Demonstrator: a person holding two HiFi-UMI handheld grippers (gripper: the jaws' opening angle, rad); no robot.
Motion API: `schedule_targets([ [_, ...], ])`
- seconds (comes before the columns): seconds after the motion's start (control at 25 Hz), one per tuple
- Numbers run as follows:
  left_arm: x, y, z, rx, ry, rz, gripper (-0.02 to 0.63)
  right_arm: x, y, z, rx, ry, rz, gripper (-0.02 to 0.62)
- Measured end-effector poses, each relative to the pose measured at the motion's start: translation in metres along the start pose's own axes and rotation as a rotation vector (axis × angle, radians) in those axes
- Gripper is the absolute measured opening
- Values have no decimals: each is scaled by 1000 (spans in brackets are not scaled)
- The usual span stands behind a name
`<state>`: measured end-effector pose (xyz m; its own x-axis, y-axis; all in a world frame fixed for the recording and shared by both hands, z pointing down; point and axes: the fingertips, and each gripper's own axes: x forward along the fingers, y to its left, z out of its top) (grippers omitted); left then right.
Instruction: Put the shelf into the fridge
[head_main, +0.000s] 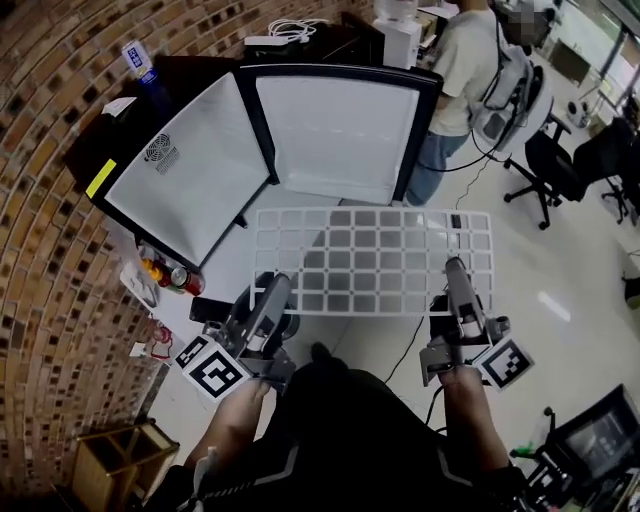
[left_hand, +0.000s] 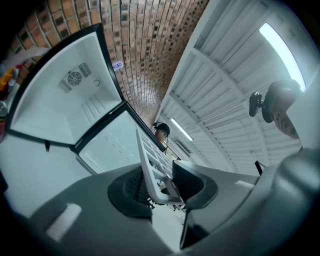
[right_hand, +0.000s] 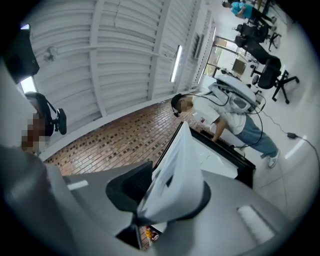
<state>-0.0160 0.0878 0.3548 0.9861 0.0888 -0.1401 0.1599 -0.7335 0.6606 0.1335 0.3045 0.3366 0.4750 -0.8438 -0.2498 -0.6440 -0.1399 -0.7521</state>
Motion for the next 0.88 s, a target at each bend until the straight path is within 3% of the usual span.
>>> schedule_targets([
  [0.56,-70,94,81,-18,-214,225,121,154,27,-96,44,258,139,98],
  [0.88,-113,121,105,-12,-316,323,121,207,49,-144,55,376,217,98],
])
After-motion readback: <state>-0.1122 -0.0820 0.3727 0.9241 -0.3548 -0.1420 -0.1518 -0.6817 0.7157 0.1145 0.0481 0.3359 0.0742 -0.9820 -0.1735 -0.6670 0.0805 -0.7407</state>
